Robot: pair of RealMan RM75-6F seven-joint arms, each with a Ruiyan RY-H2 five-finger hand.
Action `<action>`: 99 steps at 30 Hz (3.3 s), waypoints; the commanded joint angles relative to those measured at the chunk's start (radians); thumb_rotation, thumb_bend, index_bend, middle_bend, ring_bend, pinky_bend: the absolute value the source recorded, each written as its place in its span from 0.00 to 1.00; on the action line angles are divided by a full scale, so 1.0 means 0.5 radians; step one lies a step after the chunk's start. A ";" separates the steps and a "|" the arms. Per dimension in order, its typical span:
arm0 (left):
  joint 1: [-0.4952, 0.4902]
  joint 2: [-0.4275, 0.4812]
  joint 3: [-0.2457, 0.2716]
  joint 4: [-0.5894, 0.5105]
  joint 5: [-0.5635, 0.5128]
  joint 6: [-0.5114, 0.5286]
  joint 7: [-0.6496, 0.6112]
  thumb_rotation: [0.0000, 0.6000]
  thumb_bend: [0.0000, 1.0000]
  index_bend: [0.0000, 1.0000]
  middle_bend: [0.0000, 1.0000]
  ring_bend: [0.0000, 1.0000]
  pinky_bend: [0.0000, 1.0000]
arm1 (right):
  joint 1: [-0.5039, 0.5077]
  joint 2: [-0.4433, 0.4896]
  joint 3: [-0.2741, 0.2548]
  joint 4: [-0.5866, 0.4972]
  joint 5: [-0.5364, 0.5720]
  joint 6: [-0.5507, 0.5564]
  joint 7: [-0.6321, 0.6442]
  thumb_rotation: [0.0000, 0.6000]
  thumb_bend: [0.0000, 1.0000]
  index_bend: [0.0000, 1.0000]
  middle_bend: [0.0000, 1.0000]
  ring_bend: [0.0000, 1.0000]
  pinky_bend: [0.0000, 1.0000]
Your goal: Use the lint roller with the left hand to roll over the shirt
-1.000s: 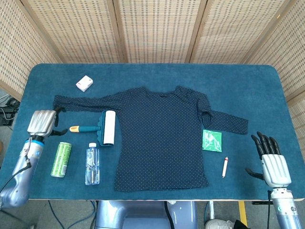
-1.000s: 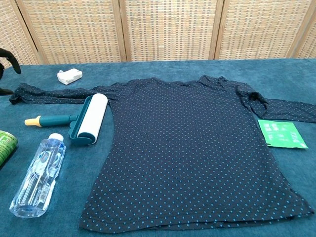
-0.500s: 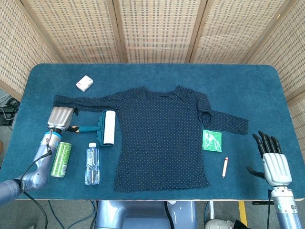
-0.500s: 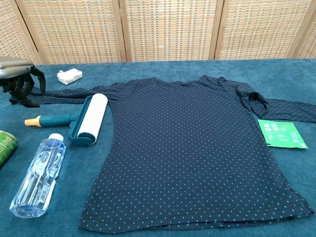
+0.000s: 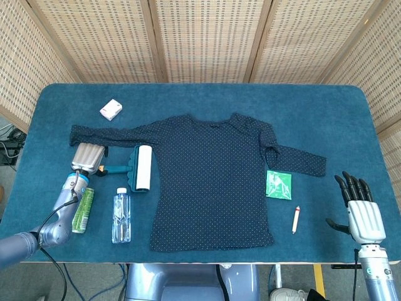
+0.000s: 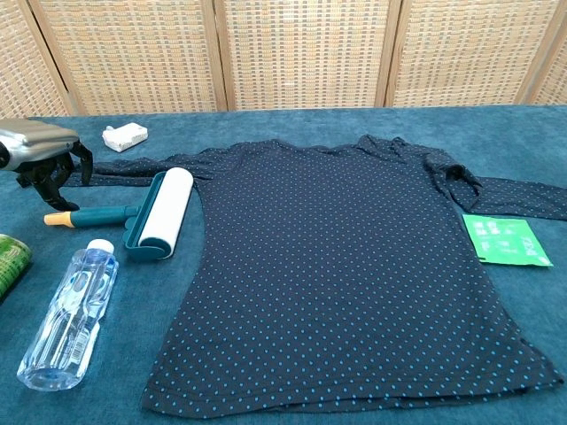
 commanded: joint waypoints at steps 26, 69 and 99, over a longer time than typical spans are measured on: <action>-0.085 -0.294 0.107 0.354 -0.091 -0.108 0.028 1.00 0.41 0.52 0.69 0.61 0.63 | 0.003 -0.008 0.003 0.016 0.003 0.000 0.011 1.00 0.03 0.00 0.00 0.00 0.00; -0.735 0.135 0.188 -0.409 -0.811 -0.050 0.716 1.00 0.92 0.86 0.73 0.63 0.62 | 0.010 0.001 0.015 0.044 0.036 -0.033 0.080 1.00 0.03 0.00 0.00 0.00 0.00; -1.161 -0.399 0.287 -0.033 -1.343 0.035 1.123 1.00 0.96 0.87 0.74 0.64 0.63 | 0.040 -0.006 0.001 0.083 0.058 -0.130 0.148 1.00 0.03 0.00 0.00 0.00 0.00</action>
